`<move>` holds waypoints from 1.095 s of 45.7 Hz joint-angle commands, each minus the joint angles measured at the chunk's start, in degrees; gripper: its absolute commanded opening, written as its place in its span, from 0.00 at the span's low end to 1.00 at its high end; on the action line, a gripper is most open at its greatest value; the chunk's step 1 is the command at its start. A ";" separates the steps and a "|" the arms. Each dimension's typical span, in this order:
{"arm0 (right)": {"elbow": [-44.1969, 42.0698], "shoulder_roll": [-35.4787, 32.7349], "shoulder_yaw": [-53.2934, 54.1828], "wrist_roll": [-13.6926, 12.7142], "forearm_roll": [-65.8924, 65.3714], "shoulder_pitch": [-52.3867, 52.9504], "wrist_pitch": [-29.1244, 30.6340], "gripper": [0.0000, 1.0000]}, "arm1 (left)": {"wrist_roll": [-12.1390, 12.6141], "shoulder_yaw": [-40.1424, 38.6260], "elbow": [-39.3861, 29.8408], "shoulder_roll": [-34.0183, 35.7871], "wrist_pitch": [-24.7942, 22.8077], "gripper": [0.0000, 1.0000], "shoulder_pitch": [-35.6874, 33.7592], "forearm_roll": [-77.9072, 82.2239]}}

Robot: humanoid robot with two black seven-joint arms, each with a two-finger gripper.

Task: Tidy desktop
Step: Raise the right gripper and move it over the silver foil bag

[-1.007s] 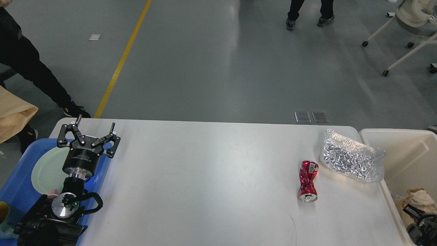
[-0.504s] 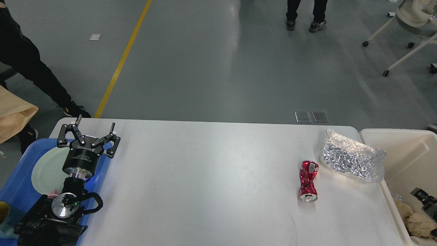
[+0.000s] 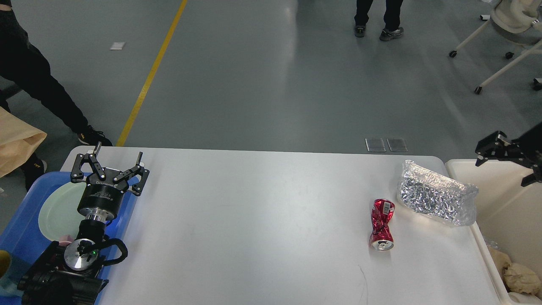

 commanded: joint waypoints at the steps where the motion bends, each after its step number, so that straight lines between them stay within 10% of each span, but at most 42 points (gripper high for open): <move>1: 6.11 7.44 -4.07 0.00 -0.01 12.85 8.23 1.00 | -0.01 -0.02 0.01 -0.01 0.00 0.96 0.00 0.00; 17: 31.94 13.77 -6.10 -0.18 4.72 45.38 8.23 1.00 | -0.01 -0.02 0.01 0.08 0.00 0.96 0.00 0.00; 50: 31.35 15.54 -4.87 -0.09 5.17 29.76 2.90 1.00 | -0.01 -0.02 0.01 -0.01 0.00 0.96 0.00 0.00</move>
